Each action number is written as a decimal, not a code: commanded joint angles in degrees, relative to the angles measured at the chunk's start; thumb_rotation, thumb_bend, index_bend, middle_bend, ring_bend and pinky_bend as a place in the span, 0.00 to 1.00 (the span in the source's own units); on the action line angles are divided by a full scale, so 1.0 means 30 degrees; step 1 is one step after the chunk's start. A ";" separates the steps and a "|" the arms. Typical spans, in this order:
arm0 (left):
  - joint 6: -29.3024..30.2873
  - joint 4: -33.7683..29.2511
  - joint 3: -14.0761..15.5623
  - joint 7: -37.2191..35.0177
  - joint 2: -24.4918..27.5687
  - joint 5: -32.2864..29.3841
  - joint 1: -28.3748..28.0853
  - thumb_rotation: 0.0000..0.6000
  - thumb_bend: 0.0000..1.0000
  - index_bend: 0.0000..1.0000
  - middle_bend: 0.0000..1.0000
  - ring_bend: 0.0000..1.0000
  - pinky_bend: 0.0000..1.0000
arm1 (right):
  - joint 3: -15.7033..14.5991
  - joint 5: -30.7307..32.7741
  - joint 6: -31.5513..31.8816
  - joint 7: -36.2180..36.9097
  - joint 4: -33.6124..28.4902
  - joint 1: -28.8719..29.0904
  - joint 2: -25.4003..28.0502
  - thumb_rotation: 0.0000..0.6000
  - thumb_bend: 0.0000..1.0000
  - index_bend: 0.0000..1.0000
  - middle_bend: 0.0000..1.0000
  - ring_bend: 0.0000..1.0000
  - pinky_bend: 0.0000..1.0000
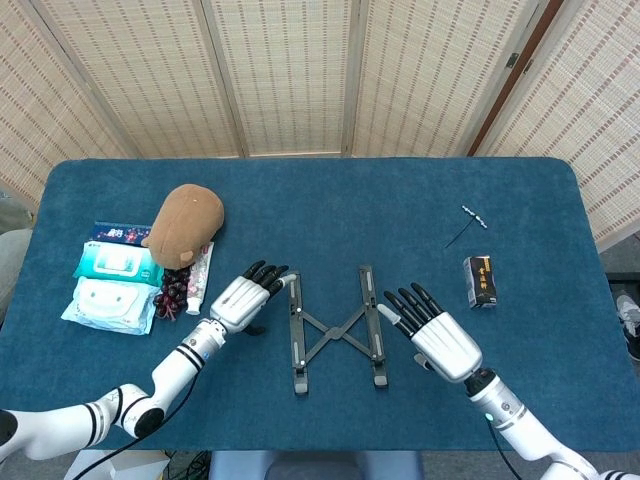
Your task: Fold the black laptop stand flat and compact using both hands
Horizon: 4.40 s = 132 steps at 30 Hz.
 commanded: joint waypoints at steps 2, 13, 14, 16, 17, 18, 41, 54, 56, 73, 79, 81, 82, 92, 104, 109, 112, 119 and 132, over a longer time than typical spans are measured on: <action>-0.0275 0.0441 -0.0193 0.0541 -0.0709 -0.0591 -0.0394 1.00 0.12 0.08 0.04 0.07 0.00 | 0.0167 0.0329 -0.0219 -0.0353 0.0594 0.0052 -0.0622 1.00 0.00 0.00 0.00 0.00 0.00; -0.0691 0.0950 -0.0431 0.0376 -0.1656 -0.1515 -0.0946 1.00 0.12 0.08 0.03 0.06 0.00 | 0.0429 0.0714 -0.0693 -0.0318 0.2500 0.0470 -0.2348 1.00 0.00 0.00 0.00 0.00 0.00; -0.0702 0.1008 -0.0410 0.0361 -0.1708 -0.1530 -0.0986 1.00 0.12 0.08 0.03 0.06 0.00 | 0.0418 0.0714 -0.0765 -0.0242 0.2684 0.0540 -0.2504 1.00 0.00 0.00 0.00 0.00 0.00; -0.0723 0.1095 -0.0384 0.0298 -0.1804 -0.1562 -0.1033 1.00 0.12 0.08 0.03 0.06 0.00 | 0.0388 0.0636 -0.0835 -0.0340 0.3001 0.0644 -0.2712 1.00 0.00 0.00 0.00 0.00 0.00; -0.0771 0.1126 -0.0378 0.0222 -0.1845 -0.1620 -0.1060 1.00 0.12 0.08 0.03 0.06 0.00 | 0.0357 0.0631 -0.0896 -0.0466 0.3170 0.0680 -0.2813 1.00 0.00 0.00 0.00 0.00 0.00; -0.0776 0.1159 -0.0371 0.0195 -0.1879 -0.1635 -0.1082 1.00 0.12 0.08 0.03 0.06 0.00 | 0.0322 0.0622 -0.0929 -0.0488 0.3283 0.0701 -0.2881 1.00 0.00 0.00 0.00 0.00 0.00; -0.1488 0.3934 -0.0817 -0.0685 -0.3340 -0.2051 -0.2206 1.00 0.12 0.08 0.03 0.06 0.00 | 0.0094 0.0335 -0.1017 -0.0607 0.5812 0.1376 -0.4915 1.00 0.00 0.00 0.00 0.00 0.00; -0.2034 0.4945 -0.1113 -0.1161 -0.3746 -0.2626 -0.2610 1.00 0.12 0.08 0.03 0.06 0.00 | -0.0060 -0.0299 0.0271 0.0342 0.8215 0.1512 -0.6425 1.00 0.00 0.00 0.00 0.00 0.00; -0.2086 0.4985 -0.1104 -0.1117 -0.3740 -0.2721 -0.2632 1.00 0.12 0.08 0.03 0.06 0.00 | -0.0128 -0.0429 0.0472 0.0596 0.8737 0.1546 -0.6701 1.00 0.00 0.00 0.00 0.00 0.00; -0.2375 0.4704 -0.1144 -0.1045 -0.3523 -0.3430 -0.2716 1.00 0.12 0.08 0.03 0.06 0.00 | -0.0519 -0.0831 0.1949 0.3379 1.2917 0.1634 -0.8696 1.00 0.00 0.00 0.00 0.00 0.00; -0.2632 0.4741 -0.1151 -0.1183 -0.3628 -0.3751 -0.2775 1.00 0.12 0.08 0.03 0.06 0.00 | -0.0537 -0.0930 0.2471 0.4235 1.4413 0.1841 -0.9568 1.00 0.00 0.00 0.00 0.00 0.00; -0.2627 0.4702 -0.1105 -0.1187 -0.3655 -0.3711 -0.2792 1.00 0.12 0.08 0.03 0.06 0.00 | -0.0589 -0.0918 0.2462 0.4446 1.4731 0.1887 -0.9776 1.00 0.00 0.00 0.00 0.00 0.00; -0.2631 0.4682 -0.1079 -0.1182 -0.3664 -0.3688 -0.2804 1.00 0.12 0.08 0.03 0.06 0.00 | -0.0606 -0.0923 0.2499 0.4543 1.4875 0.1912 -0.9887 1.00 0.00 0.00 0.00 0.00 0.00; -0.2680 0.4315 -0.0928 -0.1101 -0.3765 -0.3678 -0.2923 1.00 0.12 0.08 0.03 0.06 0.00 | -0.0579 -0.0908 0.2965 0.5134 1.5918 0.2296 -1.0866 1.00 0.00 0.00 0.00 0.00 0.00; -0.2652 0.3745 -0.0721 -0.0913 -0.3718 -0.3638 -0.2986 1.00 0.12 0.08 0.03 0.06 0.00 | -0.0356 -0.0836 0.3570 0.5511 1.6923 0.2881 -1.1989 1.00 0.00 0.00 0.00 0.00 0.00; -0.2640 0.3460 -0.0678 -0.0952 -0.3652 -0.3592 -0.2996 1.00 0.12 0.08 0.03 0.06 0.00 | -0.0303 -0.0784 0.3819 0.5742 1.7254 0.3055 -1.2381 1.00 0.00 0.00 0.00 0.00 0.00; -0.2633 0.3207 -0.0629 -0.0945 -0.3633 -0.3516 -0.3029 1.00 0.12 0.08 0.03 0.06 0.00 | -0.0251 -0.0740 0.3901 0.5747 1.7353 0.3211 -1.2587 1.00 0.00 0.00 0.00 0.00 0.00; -0.2594 0.2783 -0.0484 -0.0790 -0.3627 -0.3392 -0.3094 1.00 0.12 0.08 0.03 0.06 0.00 | -0.0204 -0.0633 0.3923 0.5692 1.7379 0.3453 -1.2910 1.00 0.00 0.00 0.00 0.00 0.00; -0.1951 0.2357 -0.0435 -0.0648 -0.2839 -0.3484 -0.2718 1.00 0.12 0.08 0.03 0.06 0.00 | -0.0551 -0.0466 0.4092 0.5952 1.5505 0.3213 -1.1465 1.00 0.00 0.00 0.00 0.00 0.00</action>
